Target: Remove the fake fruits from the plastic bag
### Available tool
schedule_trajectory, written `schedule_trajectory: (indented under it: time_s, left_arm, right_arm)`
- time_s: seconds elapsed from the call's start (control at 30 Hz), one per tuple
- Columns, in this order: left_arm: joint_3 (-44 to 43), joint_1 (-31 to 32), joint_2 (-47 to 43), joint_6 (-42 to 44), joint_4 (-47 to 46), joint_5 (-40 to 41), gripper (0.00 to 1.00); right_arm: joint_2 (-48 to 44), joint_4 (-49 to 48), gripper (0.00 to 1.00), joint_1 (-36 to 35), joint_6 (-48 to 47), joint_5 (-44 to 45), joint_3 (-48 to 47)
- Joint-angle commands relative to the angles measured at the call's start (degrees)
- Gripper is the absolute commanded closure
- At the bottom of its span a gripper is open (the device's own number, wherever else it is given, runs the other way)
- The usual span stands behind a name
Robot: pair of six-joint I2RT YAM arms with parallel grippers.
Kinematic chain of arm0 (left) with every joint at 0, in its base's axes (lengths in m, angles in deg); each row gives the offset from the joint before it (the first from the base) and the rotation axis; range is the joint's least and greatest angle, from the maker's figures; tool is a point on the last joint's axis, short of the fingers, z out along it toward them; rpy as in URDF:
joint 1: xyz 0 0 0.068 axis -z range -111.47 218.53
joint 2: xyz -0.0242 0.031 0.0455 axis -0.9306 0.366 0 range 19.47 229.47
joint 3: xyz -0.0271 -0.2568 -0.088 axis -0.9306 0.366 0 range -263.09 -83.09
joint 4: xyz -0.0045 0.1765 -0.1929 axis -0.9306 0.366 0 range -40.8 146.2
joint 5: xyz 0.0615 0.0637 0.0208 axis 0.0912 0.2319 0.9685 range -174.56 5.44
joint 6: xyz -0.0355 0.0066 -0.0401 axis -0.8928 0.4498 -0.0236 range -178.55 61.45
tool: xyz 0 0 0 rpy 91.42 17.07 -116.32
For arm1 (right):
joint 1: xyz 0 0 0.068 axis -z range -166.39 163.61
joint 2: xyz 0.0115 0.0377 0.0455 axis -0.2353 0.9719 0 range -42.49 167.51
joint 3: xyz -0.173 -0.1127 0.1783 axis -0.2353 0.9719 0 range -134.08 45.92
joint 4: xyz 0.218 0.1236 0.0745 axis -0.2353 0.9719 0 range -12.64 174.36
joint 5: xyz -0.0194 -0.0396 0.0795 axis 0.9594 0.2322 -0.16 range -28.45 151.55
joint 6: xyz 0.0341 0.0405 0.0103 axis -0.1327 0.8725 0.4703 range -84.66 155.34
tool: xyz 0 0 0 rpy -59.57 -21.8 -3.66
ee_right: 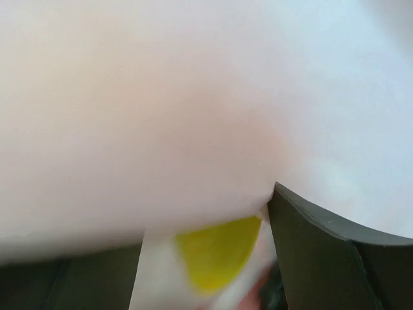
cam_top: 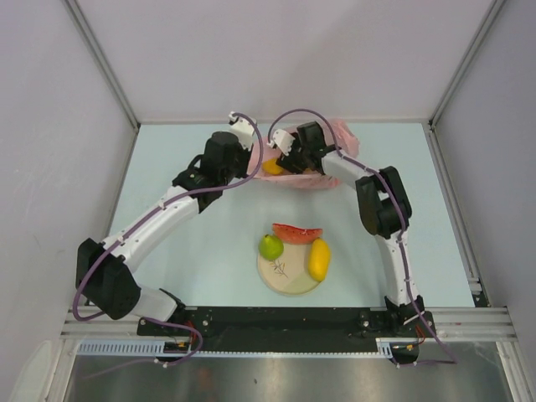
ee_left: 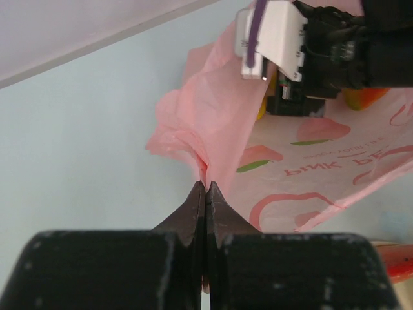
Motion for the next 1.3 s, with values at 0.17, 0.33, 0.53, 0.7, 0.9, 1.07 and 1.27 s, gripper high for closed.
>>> schedule_trajectory:
  time_s: [0.17,0.33,0.53,0.7,0.9,1.07,1.27]
  left_arm:
    - [3.8,0.1,-2.3,0.7,-0.4,0.2,1.00]
    - [7.0,0.1,-3.8,0.5,-0.3,1.7,1.00]
    - [7.5,0.2,-6.1,1.5,0.4,4.0,1.00]
    - [8.8,0.2,-7.4,2.5,1.0,5.3,1.00]
    - [7.9,0.2,-6.6,2.3,1.5,2.5,0.99]
    - [7.2,0.2,-5.7,1.6,1.3,0.7,1.00]
    - [6.4,0.2,-4.8,1.1,0.7,0.2,1.00]
  right_arm:
    - [-22.4,-3.7,0.30,-6.8,25.4,-3.9,19.4]
    - [-20.6,-6.0,0.32,-9.0,28.1,2.8,24.4]
    - [-16.1,-9.2,0.30,-6.2,31.0,2.4,18.4]
    - [-10.7,-8.6,0.25,-5.5,30.9,1.4,11.1]
    - [-3.0,-8.2,0.16,-4.9,30.5,-1.5,2.0]
    - [2.1,-6.9,0.14,-5.6,27.5,0.9,-3.7]
    - [3.1,-7.7,0.36,-5.2,25.7,-1.9,-4.6]
